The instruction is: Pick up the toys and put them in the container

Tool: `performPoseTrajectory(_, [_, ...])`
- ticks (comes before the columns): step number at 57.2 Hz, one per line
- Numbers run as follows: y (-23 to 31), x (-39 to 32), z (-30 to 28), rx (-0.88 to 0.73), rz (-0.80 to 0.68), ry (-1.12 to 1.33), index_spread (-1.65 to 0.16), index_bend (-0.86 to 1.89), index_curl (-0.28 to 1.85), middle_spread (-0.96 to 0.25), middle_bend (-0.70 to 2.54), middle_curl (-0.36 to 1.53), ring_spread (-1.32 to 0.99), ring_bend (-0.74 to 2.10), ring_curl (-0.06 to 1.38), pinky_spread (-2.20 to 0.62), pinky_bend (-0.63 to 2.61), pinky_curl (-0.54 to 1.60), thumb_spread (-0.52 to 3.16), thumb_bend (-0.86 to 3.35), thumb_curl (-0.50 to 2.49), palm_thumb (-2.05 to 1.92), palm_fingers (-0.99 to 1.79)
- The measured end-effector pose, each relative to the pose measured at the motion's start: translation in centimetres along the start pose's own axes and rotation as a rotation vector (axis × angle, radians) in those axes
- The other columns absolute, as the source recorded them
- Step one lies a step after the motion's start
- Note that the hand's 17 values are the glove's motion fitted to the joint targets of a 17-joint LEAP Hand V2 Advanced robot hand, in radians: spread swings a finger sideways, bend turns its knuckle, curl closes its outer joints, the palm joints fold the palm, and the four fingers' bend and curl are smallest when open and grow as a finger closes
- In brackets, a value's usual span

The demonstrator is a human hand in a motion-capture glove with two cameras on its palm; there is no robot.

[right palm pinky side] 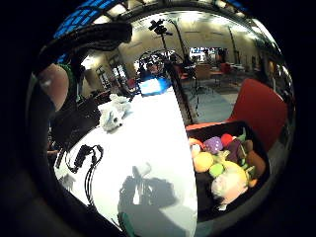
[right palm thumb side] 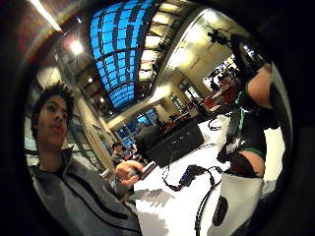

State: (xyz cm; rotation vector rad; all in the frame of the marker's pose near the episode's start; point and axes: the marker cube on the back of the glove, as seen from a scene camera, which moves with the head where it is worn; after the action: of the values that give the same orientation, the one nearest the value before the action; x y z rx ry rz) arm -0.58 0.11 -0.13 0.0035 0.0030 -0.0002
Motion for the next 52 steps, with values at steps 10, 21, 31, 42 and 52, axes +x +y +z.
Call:
performPoseTrajectory(10, [0.1, -5.2, -1.3, -0.072, -0.120, 0.082, -0.14, 0.22, 0.12, -0.11, 0.68, 0.16, -0.24, 0.78, 0.22, -0.26, 0.50, 0.21, 0.78, 0.54, 0.19, 0.57, 1.12])
performPoseTrajectory(21, [-2.2, -8.0, -0.4, -0.357, -0.157, 0.302, -0.21, 0.23, 0.19, -0.14, 0.75, 0.22, -0.29, 0.78, 0.26, -0.28, 0.52, 0.28, 1.16, 0.43, 0.21, 0.32, 0.88])
performPoseTrajectory(31, [-3.8, -7.6, 2.9, -0.658, -0.063, 0.395, -0.29, 0.13, 0.20, -0.10, 0.60, 0.22, -0.25, 0.55, 0.21, -0.14, 0.68, 0.35, 1.24, 0.22, 0.18, 0.04, 0.29])
performPoseTrajectory(42, [-5.8, -6.6, 7.3, -0.863, -0.056, 0.486, -0.31, 0.09, 0.16, -0.04, 0.46, 0.21, -0.16, 0.49, 0.17, -0.04, 0.85, 0.37, 1.16, 0.10, 0.20, -0.01, -0.06])
performPoseTrajectory(52, [-7.7, -4.0, 12.4, -1.097, -0.015, 0.559, -0.30, 0.09, 0.15, -0.01, 0.32, 0.22, -0.11, 0.41, 0.17, 0.00, 0.89, 0.38, 1.11, 0.03, 0.24, 0.00, -0.21])
